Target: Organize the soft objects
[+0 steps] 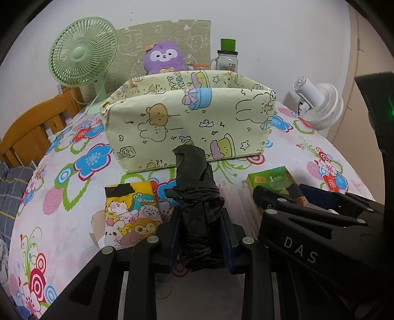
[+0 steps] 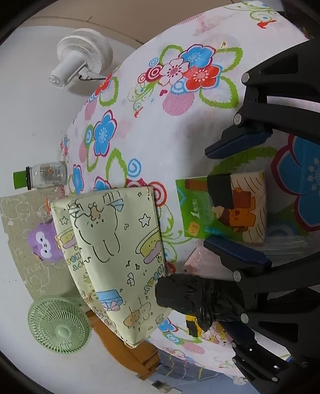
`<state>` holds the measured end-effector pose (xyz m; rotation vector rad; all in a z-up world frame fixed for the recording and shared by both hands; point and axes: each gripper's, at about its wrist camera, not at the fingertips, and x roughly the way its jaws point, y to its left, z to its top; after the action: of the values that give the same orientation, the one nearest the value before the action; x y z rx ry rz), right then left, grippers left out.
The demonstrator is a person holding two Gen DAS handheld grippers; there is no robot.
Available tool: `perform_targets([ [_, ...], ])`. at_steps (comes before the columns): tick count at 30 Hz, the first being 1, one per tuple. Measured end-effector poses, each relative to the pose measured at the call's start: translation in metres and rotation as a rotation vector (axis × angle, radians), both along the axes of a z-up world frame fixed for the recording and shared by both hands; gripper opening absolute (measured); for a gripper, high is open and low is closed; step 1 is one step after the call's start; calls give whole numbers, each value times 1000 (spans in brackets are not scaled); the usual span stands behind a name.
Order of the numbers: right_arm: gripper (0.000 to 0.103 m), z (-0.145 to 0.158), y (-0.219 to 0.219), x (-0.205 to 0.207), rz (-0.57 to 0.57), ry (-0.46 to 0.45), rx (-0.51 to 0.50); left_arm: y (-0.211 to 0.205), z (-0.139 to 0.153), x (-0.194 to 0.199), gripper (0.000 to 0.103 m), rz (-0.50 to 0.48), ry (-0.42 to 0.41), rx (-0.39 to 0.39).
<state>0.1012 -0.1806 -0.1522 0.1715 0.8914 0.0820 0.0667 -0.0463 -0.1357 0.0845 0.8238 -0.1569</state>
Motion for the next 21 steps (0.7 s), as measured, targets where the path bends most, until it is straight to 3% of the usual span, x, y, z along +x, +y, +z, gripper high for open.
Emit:
perform_targets([
  [2, 53, 0, 1, 1, 20, 3, 17, -1, 0, 0, 29, -4, -1, 2],
  [5, 46, 2, 4, 0, 30, -8, 11, 1, 1, 1, 29, 1, 2, -11],
  [21, 43, 32, -5, -5, 19, -56, 56, -1, 29, 0, 29, 6, -33, -31],
])
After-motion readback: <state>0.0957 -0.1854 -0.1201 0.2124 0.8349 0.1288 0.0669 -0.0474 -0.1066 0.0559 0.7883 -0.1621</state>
